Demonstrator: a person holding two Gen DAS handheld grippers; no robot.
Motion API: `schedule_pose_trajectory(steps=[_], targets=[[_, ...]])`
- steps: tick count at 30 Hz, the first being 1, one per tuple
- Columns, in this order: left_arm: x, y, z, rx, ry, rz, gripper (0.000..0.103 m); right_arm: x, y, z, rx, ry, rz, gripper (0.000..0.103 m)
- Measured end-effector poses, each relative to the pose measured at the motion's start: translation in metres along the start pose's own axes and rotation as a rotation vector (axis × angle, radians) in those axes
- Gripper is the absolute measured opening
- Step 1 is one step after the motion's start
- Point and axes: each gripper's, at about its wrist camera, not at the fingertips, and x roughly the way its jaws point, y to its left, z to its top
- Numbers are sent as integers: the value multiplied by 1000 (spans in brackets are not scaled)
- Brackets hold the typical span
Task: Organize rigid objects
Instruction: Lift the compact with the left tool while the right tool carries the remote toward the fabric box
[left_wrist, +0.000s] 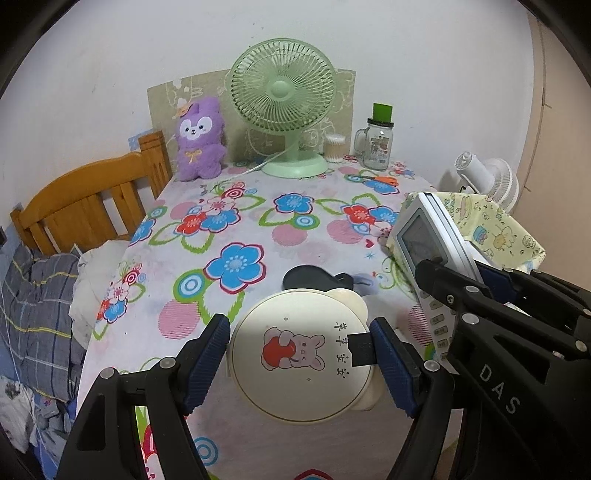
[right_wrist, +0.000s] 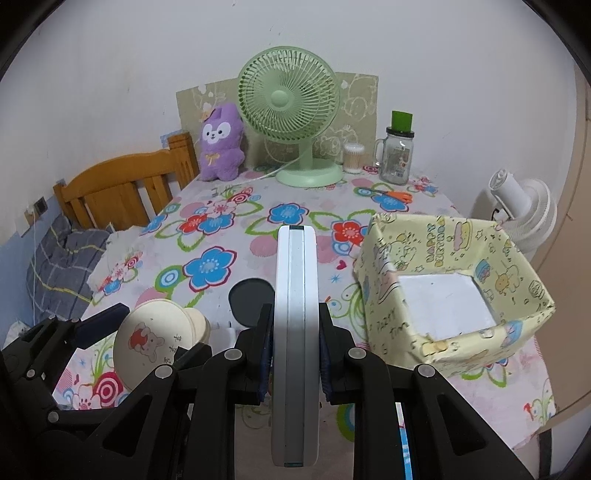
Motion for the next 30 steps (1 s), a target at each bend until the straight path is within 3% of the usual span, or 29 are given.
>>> schedule_pose_trajectory(steps=[30], targets=[[-19, -71, 44, 71, -54, -57, 79, -45, -74, 31, 58, -64, -28, 24]])
